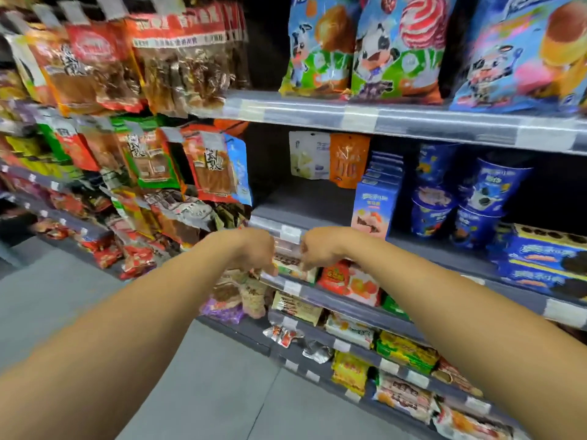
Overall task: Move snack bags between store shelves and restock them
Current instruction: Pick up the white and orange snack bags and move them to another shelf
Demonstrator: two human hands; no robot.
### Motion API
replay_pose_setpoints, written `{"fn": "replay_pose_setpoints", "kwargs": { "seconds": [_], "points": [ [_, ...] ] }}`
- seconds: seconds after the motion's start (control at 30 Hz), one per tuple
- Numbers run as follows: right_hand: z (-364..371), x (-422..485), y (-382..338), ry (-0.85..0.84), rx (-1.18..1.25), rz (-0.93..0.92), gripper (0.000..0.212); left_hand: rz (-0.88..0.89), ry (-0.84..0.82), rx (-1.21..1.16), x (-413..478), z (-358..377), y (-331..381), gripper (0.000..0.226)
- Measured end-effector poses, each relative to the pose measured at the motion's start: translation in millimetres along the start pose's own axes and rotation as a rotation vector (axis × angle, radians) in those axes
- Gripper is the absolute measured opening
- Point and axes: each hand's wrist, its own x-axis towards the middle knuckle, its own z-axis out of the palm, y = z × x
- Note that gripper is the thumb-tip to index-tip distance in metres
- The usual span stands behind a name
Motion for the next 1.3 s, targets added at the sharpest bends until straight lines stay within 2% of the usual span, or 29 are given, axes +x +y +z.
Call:
{"fn": "replay_pose_setpoints", "kwargs": {
  "seconds": [0.17, 0.23, 0.3, 0.4, 0.47, 0.53, 0.63, 0.73, 0.87, 0.93, 1.0, 1.1, 1.23, 1.3],
  "points": [
    [-37, 82, -3, 0.067, 0.189, 0.221, 0.037, 0.148, -0.095, 0.126, 77, -50, -56, 0.053],
    [-48, 109, 0, 0.124, 0.293, 0.328, 0.048, 0.237, -0.110, 0.171, 103, -70, -72, 0.047],
    [-56, 130, 7, 0.238, 0.404, 0.440, 0.050, 0.307, -0.057, 0.205, 126, -85, -80, 0.038],
    [-57, 155, 21, 0.454, 0.576, 0.616, 0.051, 0.392, 0.129, 0.183, 161, -97, -88, 0.051],
    [-49, 170, 34, 0.591, 0.674, 0.713, 0.060, 0.430, 0.241, 0.058, 183, -99, -90, 0.060],
    [-40, 187, 51, 0.690, 0.764, 0.787, 0.068, 0.458, 0.297, -0.049, 205, -96, -89, 0.067],
    [-30, 218, 84, 0.818, 0.913, 0.887, 0.065, 0.451, 0.330, -0.139, 240, -88, -89, 0.076],
    [-20, 254, 122, 0.969, 1.020, 0.895, 0.061, 0.409, 0.330, -0.161, 280, -76, -86, 0.078],
    [-15, 297, 169, 1.190, 1.163, 0.919, 0.081, 0.337, 0.339, -0.324, 326, -64, -77, 0.080],
    [-15, 313, 185, 1.289, 1.273, 0.921, 0.076, 0.317, 0.374, -0.392, 341, -60, -77, 0.079],
    [-15, 322, 197, 1.334, 1.319, 0.963, 0.082, 0.323, 0.389, -0.444, 350, -58, -79, 0.077],
    [-13, 324, 209, 1.344, 1.328, 1.006, 0.109, 0.361, 0.419, -0.484, 359, -56, -80, 0.071],
    [-12, 326, 218, 1.398, 1.491, 0.922, 0.114, 0.373, 0.440, -0.569, 368, -57, -77, 0.070],
    [-13, 328, 220, 1.441, 1.525, 0.909, 0.108, 0.382, 0.453, -0.633, 373, -59, -73, 0.070]
  ]
}}
